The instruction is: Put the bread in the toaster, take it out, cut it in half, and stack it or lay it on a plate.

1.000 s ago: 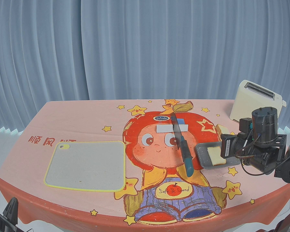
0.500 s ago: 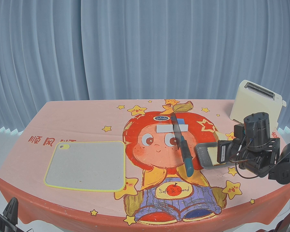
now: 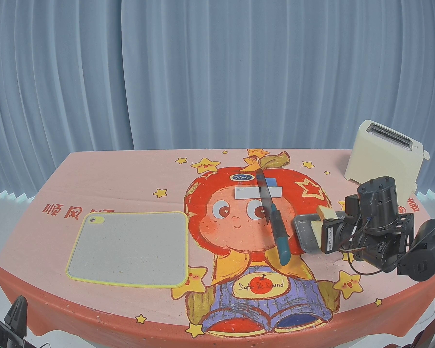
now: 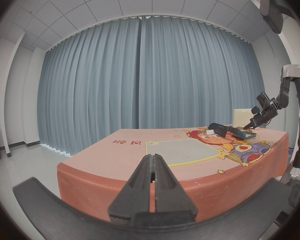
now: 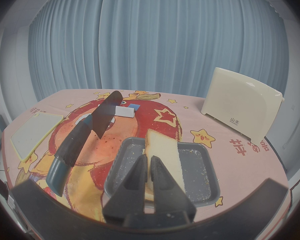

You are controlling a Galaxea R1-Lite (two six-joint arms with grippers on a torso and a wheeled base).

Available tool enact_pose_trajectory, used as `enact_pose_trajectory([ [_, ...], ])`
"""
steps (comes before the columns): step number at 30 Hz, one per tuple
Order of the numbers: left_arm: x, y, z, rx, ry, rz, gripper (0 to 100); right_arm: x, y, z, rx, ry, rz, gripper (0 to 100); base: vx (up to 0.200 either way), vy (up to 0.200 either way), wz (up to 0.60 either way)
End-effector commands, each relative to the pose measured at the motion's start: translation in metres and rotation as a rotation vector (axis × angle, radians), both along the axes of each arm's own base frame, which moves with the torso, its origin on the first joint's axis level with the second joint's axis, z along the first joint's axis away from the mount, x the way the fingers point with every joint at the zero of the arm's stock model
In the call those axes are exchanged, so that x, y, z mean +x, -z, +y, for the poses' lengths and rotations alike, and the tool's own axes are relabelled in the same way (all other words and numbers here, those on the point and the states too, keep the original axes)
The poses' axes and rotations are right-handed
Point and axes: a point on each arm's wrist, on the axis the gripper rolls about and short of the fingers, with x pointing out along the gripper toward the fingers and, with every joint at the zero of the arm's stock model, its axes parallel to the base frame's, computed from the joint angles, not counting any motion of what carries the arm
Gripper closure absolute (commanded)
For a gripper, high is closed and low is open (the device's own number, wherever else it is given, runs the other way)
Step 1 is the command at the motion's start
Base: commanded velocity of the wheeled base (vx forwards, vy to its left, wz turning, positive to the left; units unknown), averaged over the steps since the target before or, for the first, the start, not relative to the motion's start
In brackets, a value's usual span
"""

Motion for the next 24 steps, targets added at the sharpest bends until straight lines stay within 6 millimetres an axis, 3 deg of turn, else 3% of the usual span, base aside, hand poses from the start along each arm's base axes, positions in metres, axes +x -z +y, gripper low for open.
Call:
enact_pose_trajectory([
  [1, 0.0, 0.005, 0.0, 0.0, 0.0, 0.001, 100, 0.0, 0.002, 0.001, -0.003, -0.003, 0.004, 100, 0.0, 0.0, 0.0],
  [24, 0.0, 0.005, 0.0, 0.0, 0.0, 0.001, 100, 0.001, 0.014, 0.008, -0.026, -0.019, 0.039, 100, 0.0, 0.0, 0.0],
])
